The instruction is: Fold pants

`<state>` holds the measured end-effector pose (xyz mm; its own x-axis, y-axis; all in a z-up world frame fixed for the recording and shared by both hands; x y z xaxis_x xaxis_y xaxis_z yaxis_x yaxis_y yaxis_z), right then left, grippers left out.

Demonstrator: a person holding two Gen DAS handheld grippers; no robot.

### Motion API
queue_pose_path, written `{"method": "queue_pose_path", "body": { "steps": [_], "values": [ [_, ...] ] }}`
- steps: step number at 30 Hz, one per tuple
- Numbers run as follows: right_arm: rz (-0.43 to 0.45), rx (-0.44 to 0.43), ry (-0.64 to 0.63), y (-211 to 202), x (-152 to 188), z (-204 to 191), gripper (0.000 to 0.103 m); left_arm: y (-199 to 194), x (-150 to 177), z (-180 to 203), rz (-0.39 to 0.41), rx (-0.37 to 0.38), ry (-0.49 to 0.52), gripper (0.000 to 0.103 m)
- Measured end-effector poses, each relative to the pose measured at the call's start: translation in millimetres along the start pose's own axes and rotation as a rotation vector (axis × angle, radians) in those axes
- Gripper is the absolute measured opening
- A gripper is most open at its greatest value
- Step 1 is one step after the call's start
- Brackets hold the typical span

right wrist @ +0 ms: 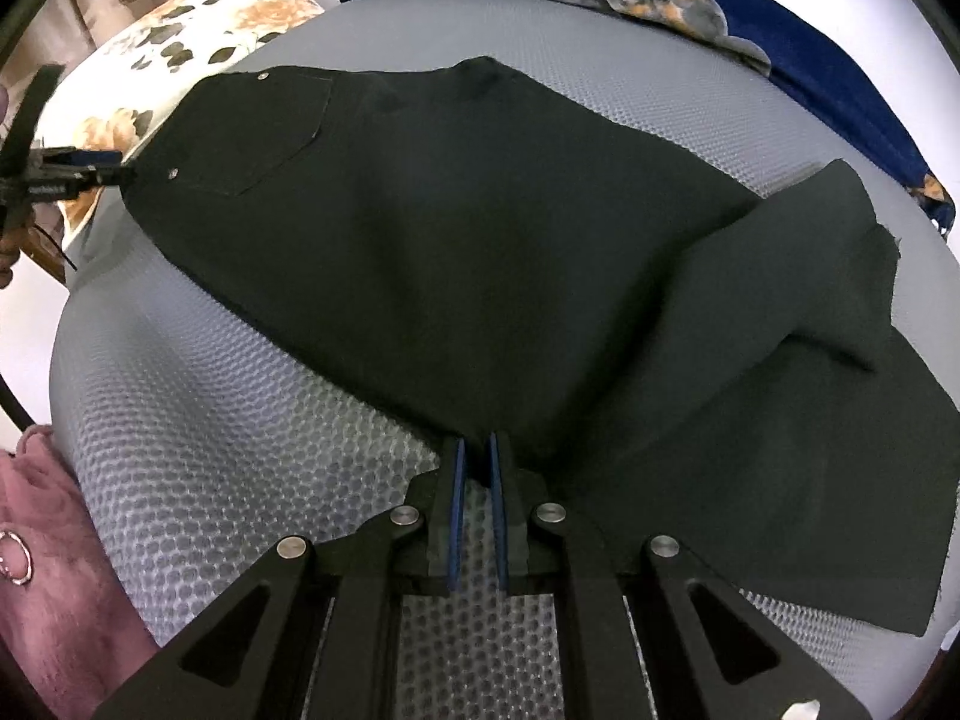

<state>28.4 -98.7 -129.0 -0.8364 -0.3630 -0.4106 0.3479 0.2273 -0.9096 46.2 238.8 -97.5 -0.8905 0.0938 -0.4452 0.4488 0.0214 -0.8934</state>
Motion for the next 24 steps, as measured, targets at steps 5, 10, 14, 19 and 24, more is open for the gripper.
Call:
{"method": "queue_pose_path", "body": {
  "steps": [5, 10, 14, 19, 24],
  "values": [
    [0.026, -0.003, 0.031, -8.5, -3.3, 2.1, 0.051, -41.2, -24.6, 19.9, 0.244, 0.014, 0.021, 0.064],
    [0.129, -0.066, 0.179, -45.0, -14.8, 28.4, 0.053, -60.5, -31.2, 100.4, 0.319, 0.171, 0.232, 0.064],
    [0.165, -0.018, 0.311, -53.9, -13.9, 70.6, 0.053, -52.1, -28.3, 178.9, 0.300, 0.344, 0.377, 0.064],
    [0.167, -0.081, 0.517, -47.1, -2.1, 108.8, 0.054, -51.0, -24.9, 255.4, 0.293, 0.491, 0.504, 0.064],
    [0.141, -0.097, 0.606, -38.5, 10.9, 122.0, 0.054, -39.3, -22.5, 302.0, 0.255, 0.554, 0.570, 0.064]
  ]
}}
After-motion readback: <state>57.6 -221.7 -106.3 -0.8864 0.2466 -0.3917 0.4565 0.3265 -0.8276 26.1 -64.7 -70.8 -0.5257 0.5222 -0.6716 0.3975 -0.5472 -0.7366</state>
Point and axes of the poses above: each gripper's, at about its wrist camera, not at the fingertips, and y roughly the way its jaws point, z to its right, x to its underside, the point moved 5 cm from there along y, roughly the way its jaws point, and after that the axes turned 8 degrees about z, right-handed, at the moved point
